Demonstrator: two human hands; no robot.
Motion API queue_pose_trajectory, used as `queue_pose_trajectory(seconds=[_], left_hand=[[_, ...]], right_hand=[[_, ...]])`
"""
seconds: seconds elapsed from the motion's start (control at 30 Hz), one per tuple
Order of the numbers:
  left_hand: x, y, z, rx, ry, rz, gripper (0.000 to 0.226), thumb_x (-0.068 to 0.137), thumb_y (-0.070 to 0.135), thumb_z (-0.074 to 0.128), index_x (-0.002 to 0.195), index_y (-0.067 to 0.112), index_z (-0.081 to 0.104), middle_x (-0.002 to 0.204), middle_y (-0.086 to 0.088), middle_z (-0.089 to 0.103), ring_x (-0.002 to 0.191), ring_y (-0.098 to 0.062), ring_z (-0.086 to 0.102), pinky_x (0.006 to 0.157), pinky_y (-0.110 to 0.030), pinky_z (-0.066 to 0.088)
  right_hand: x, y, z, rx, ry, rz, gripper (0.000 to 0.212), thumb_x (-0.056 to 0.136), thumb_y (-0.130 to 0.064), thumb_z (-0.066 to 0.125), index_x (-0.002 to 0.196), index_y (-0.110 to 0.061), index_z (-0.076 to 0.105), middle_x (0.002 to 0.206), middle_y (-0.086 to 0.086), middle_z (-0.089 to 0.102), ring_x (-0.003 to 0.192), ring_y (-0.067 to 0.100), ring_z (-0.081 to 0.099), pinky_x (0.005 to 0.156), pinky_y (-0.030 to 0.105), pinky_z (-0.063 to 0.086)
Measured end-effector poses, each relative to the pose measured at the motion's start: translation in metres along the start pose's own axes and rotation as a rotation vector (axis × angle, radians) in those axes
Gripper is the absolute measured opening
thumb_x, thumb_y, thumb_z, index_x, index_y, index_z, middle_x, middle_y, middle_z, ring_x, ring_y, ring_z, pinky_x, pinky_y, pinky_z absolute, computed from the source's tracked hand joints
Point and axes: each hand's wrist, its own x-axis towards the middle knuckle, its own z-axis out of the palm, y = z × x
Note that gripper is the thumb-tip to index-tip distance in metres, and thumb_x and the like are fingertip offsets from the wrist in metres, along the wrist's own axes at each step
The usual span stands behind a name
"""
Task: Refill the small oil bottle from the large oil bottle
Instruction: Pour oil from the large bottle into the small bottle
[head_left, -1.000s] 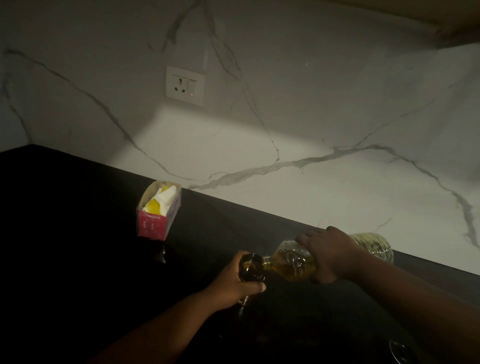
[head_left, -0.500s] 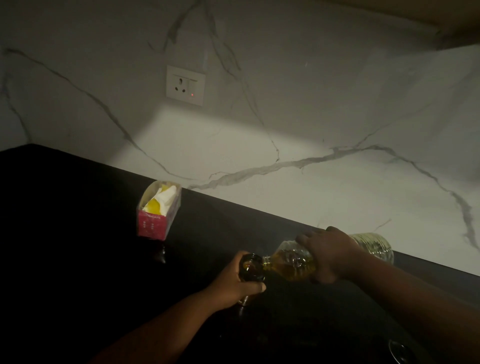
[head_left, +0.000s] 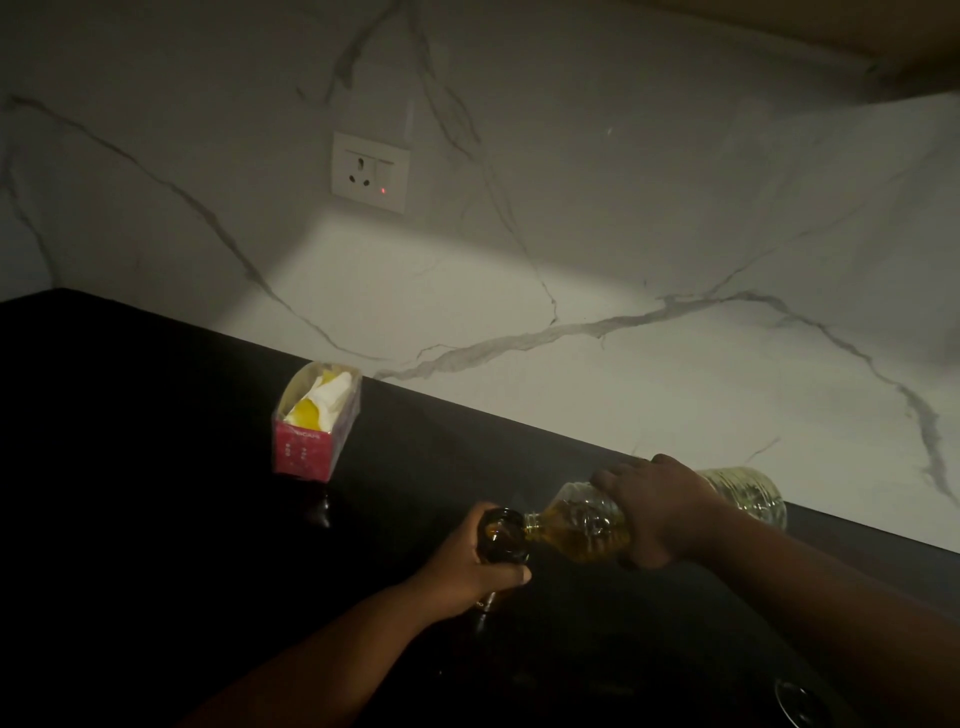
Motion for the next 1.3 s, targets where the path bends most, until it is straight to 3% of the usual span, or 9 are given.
queue_pose_trajectory(seconds=[0.27,0.43,0.53,1.03,1.2,1.3], left_hand=[[0.0002,-0.0016,0.0006,0.003,0.015,0.009,0.069,0.058,0.044,0.086,0.115,0.052,0.047,0.117,0.007,0.066,0.113,-0.012,0.062,0.103,-0.049,0.049],[-0.0001,0.0002,-0.0005,0.014,0.009,0.000,0.067,0.056,0.047,0.086,0.109,0.061,0.047,0.117,0.010,0.065,0.113,-0.010,0.062,0.103,-0.046,0.050],[0.0003,0.0007,-0.0008,0.016,0.003,-0.017,0.077,0.055,0.047,0.086,0.121,0.051,0.045,0.120,0.009,0.064,0.115,-0.012,0.060,0.104,-0.049,0.049],[-0.0023,0.0052,-0.0003,0.013,-0.008,-0.003,0.073,0.056,0.047,0.083,0.118,0.049,0.046,0.117,0.009,0.064,0.115,-0.010,0.060,0.104,-0.046,0.047],[-0.0023,0.0050,-0.0001,0.011,-0.021,-0.007,0.069,0.057,0.048,0.083,0.113,0.058,0.045,0.116,0.014,0.064,0.111,-0.006,0.060,0.096,-0.035,0.049],[-0.0015,0.0035,0.0006,0.018,-0.004,0.004,0.068,0.056,0.048,0.083,0.113,0.056,0.046,0.116,0.011,0.065,0.112,-0.008,0.061,0.099,-0.038,0.050]], right_hand=[[-0.0002,0.0006,0.0009,0.012,-0.010,-0.006,0.072,0.062,-0.057,0.065,0.124,-0.027,0.045,0.111,-0.004,0.059,0.106,0.016,0.056,0.091,0.032,0.038],[-0.0006,0.0002,0.0009,0.015,-0.013,-0.005,0.072,0.061,-0.058,0.065,0.123,-0.026,0.045,0.110,-0.003,0.059,0.105,0.017,0.057,0.089,0.032,0.038],[-0.0012,-0.0004,0.0008,0.005,0.001,0.001,0.068,0.061,-0.056,0.064,0.120,-0.027,0.046,0.108,-0.003,0.060,0.105,0.018,0.058,0.088,0.032,0.040],[-0.0015,0.0004,0.0027,0.012,0.001,-0.005,0.071,0.062,-0.060,0.062,0.122,-0.027,0.045,0.109,-0.004,0.059,0.104,0.017,0.057,0.089,0.032,0.038],[-0.0007,0.0013,0.0036,0.013,-0.010,-0.003,0.072,0.061,-0.061,0.063,0.122,-0.027,0.045,0.110,-0.004,0.059,0.104,0.017,0.057,0.091,0.033,0.039],[-0.0004,0.0006,0.0034,0.005,-0.006,0.000,0.071,0.062,-0.060,0.063,0.122,-0.026,0.045,0.110,-0.003,0.059,0.104,0.018,0.057,0.090,0.033,0.039]])
